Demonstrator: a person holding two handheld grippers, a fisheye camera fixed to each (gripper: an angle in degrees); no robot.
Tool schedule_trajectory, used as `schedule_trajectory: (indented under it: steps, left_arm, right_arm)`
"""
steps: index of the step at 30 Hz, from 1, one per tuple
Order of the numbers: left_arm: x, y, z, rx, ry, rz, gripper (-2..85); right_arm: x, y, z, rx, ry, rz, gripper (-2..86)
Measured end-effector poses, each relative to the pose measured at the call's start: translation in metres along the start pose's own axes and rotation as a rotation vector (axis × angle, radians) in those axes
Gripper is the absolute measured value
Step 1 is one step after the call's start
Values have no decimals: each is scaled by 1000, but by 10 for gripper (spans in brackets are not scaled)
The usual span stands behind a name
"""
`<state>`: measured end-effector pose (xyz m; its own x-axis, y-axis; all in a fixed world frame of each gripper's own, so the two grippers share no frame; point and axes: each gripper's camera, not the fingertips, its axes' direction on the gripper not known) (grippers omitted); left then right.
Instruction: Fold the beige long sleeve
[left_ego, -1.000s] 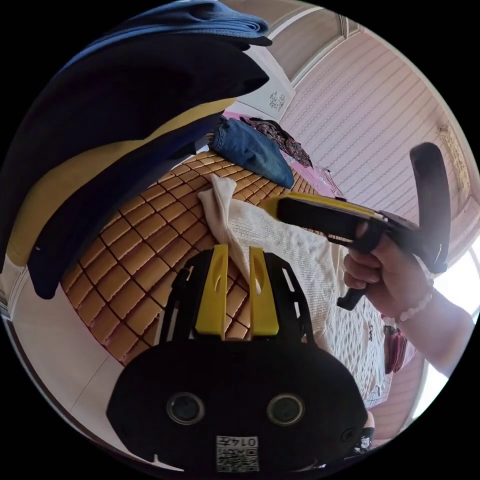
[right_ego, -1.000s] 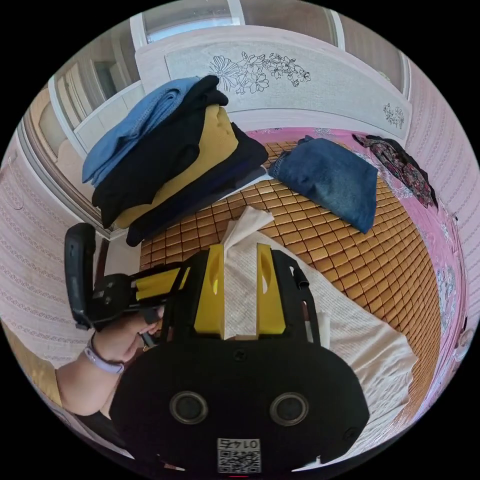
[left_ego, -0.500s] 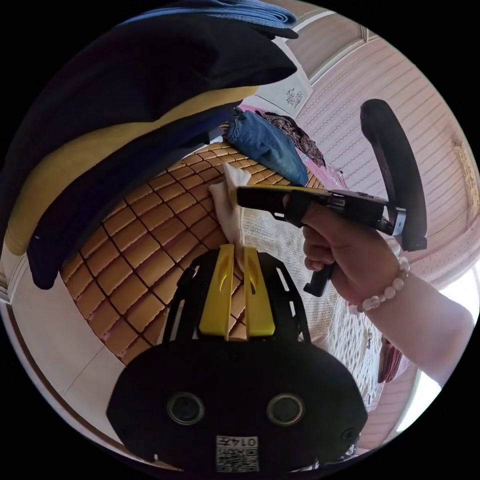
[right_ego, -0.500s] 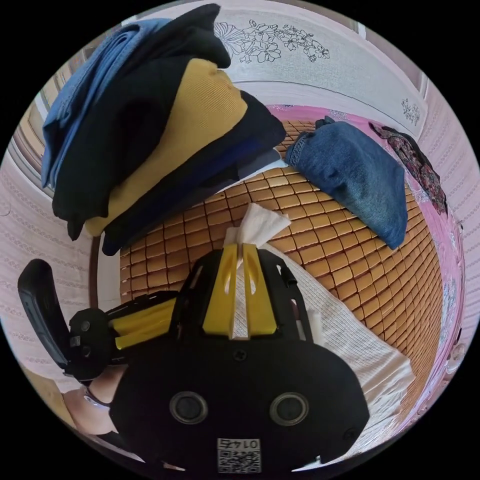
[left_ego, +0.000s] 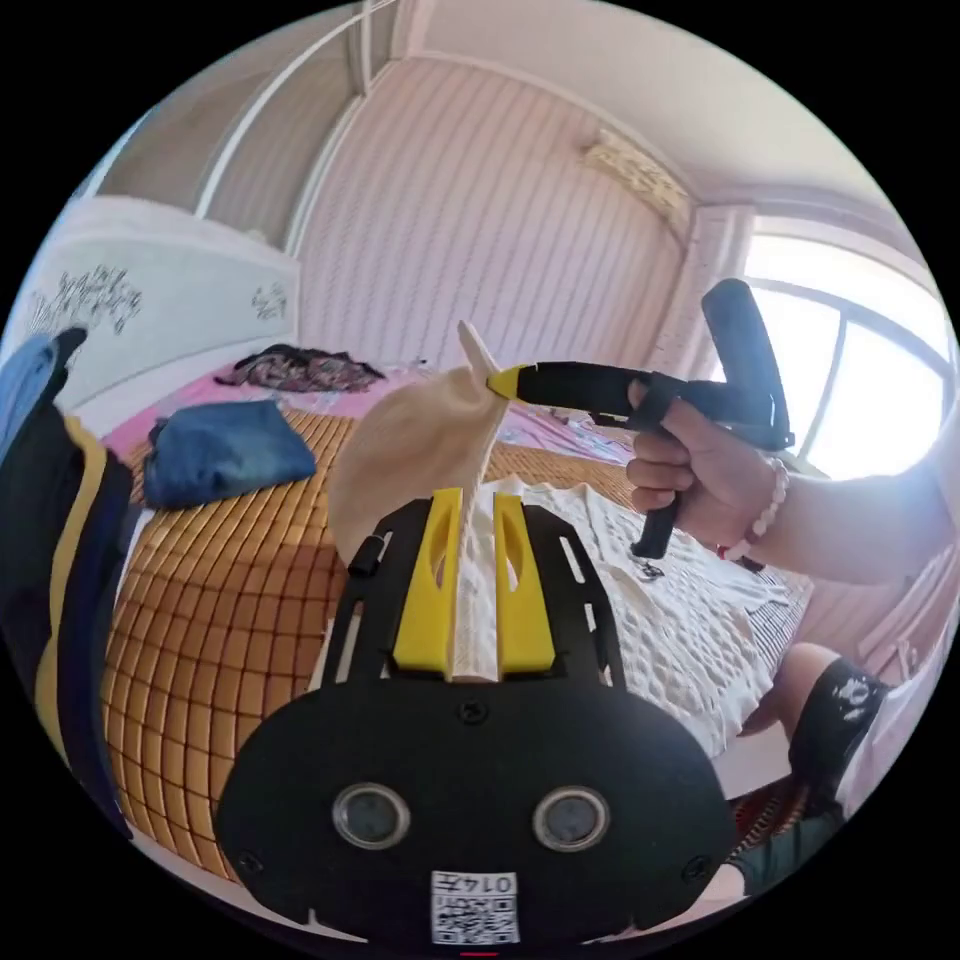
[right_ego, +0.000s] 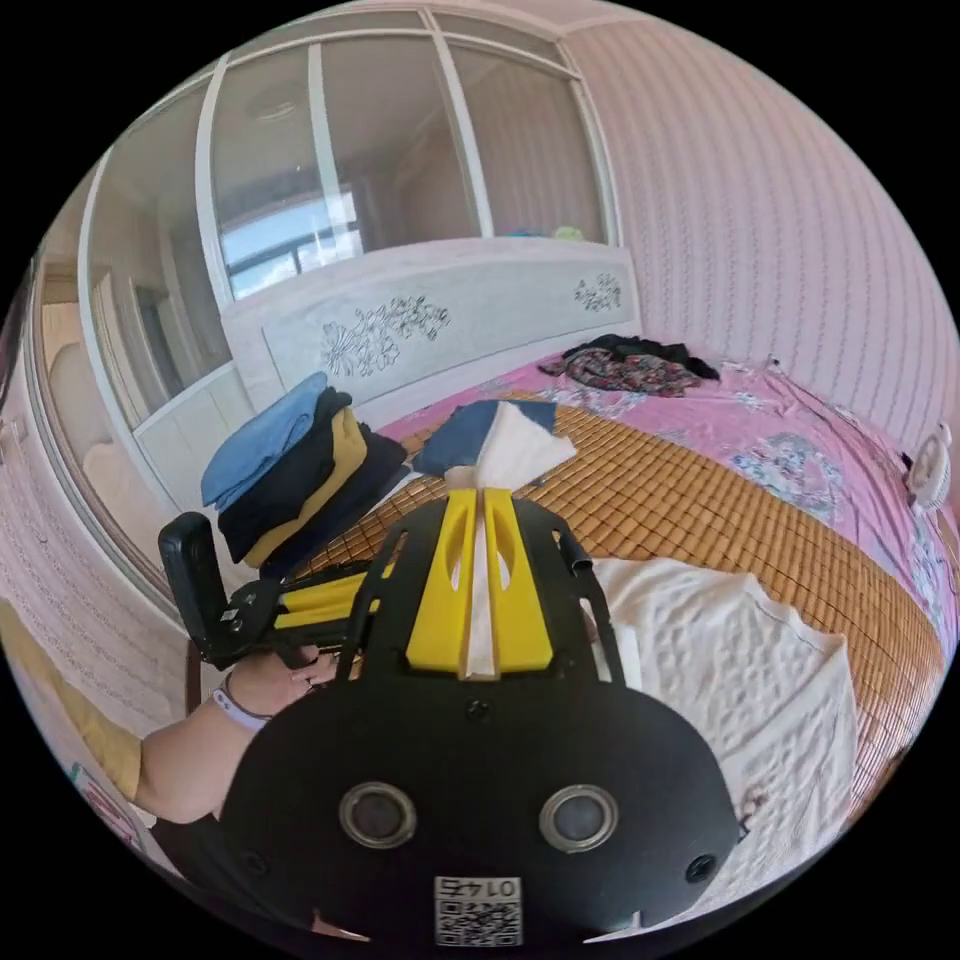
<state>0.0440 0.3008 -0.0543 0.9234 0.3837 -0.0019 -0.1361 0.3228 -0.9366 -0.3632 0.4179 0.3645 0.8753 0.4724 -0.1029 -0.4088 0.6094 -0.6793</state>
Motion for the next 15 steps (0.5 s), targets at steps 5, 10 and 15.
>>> schedule_trajectory:
  steps: [5, 10, 15]
  left_arm:
    - [86, -15, 38, -147, 30, 196, 42]
    - [109, -26, 74, -311, -119, 255, 41]
    - [119, -42, 108, -444, -123, 225, 58]
  right_arm:
    - [95, 107, -136, -78, 291, 216, 42]
    - [147, 201, -166, -309, 407, 452, 97]
    - [174, 202, -162, -285, 420, 508, 103]
